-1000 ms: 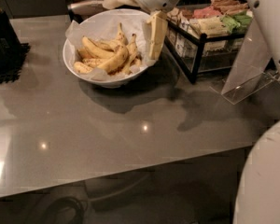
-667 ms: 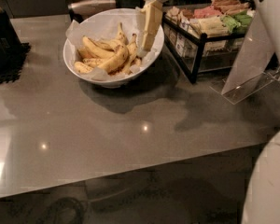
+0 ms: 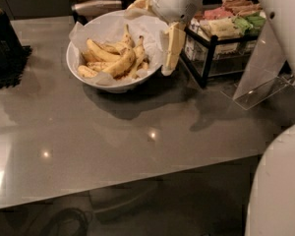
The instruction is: Pick banana from white bowl
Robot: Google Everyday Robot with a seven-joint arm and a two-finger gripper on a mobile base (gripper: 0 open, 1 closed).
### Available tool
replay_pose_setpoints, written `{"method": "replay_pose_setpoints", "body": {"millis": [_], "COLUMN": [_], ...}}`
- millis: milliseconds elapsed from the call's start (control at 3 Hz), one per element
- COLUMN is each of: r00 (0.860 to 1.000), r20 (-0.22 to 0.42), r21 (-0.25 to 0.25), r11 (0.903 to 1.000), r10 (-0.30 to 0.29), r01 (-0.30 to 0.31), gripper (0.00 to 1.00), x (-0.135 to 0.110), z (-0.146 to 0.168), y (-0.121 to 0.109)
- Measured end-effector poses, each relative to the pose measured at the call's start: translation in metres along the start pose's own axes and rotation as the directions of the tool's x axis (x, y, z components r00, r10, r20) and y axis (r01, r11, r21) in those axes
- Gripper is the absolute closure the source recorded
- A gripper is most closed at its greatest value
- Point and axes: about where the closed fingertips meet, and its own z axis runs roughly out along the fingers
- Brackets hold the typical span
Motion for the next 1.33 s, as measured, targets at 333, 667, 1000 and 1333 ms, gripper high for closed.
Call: {"method": "replay_pose_setpoints", "body": {"millis": [333, 667, 1000, 1333], "r00": [1.0, 1.0, 1.0, 0.998], "r20": [0.002, 0.005, -0.002, 0.028], "r21": [0.025, 0.046, 0.055, 0.026], "r11": [0.9997, 0.9989, 0.9983, 0.998], "r10": [0.0, -0.002, -0.016, -0.058], "r01": [0.0, 0.002, 0.017, 0.057], "gripper": [0.0, 0.19, 0.42, 0.65], "x": [0.001, 0.0, -0.003, -0.009], "z": [0.002, 0.005, 0.008, 0.028], "y": [-0.009, -0.017, -0.028, -0.045]}}
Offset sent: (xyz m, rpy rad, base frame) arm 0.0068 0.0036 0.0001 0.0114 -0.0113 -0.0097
